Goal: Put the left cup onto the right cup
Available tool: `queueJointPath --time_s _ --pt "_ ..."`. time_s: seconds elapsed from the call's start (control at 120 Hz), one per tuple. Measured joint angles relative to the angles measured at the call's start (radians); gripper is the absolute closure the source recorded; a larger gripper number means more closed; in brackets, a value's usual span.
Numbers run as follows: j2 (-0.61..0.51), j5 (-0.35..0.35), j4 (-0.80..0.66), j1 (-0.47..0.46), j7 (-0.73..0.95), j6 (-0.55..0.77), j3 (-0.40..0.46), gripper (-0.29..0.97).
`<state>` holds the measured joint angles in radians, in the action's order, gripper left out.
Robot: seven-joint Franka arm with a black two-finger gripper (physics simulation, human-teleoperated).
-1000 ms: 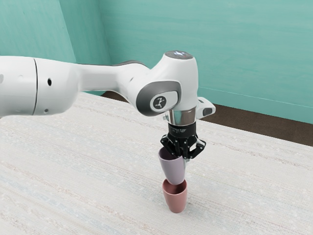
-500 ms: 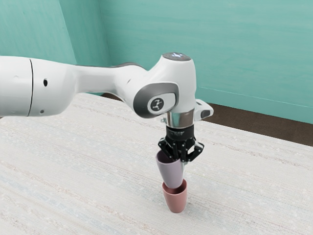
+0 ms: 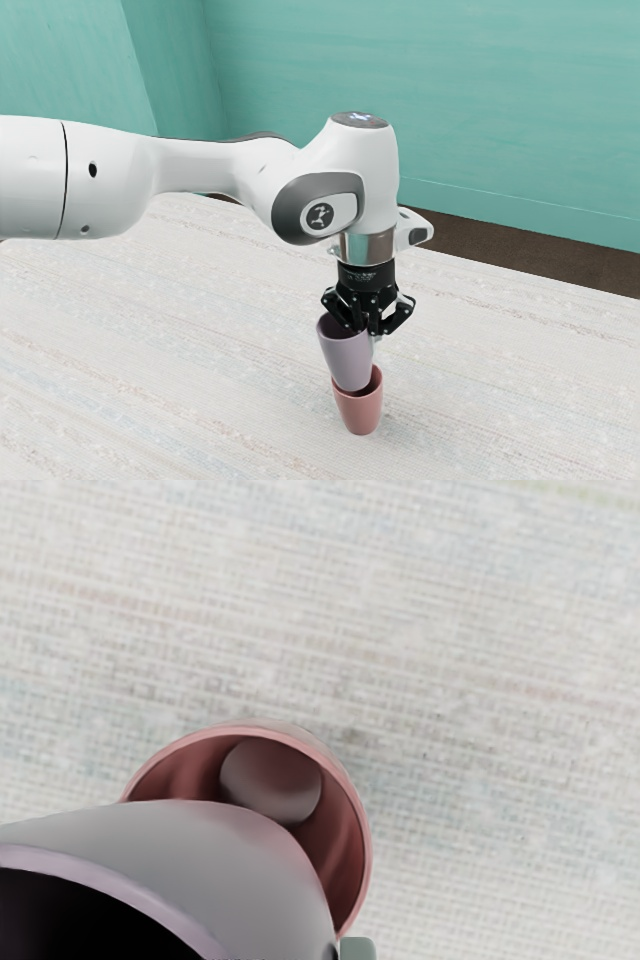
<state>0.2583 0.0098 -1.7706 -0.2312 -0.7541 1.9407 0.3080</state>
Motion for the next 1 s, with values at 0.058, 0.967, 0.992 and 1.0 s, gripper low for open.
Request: queueJointPath --time_s 0.058,0.967,0.992,1.0 --pt "0.002 0.000 0.000 0.000 -0.002 0.002 0.000 0.78" --pt "0.029 0.002 -0.001 -0.002 -0.020 0.028 0.000 0.78" --pt "0.030 0.002 -0.001 -0.002 -0.020 0.028 -0.001 0.78" --pt "0.031 0.002 -0.001 -0.002 -0.020 0.029 -0.001 0.78"
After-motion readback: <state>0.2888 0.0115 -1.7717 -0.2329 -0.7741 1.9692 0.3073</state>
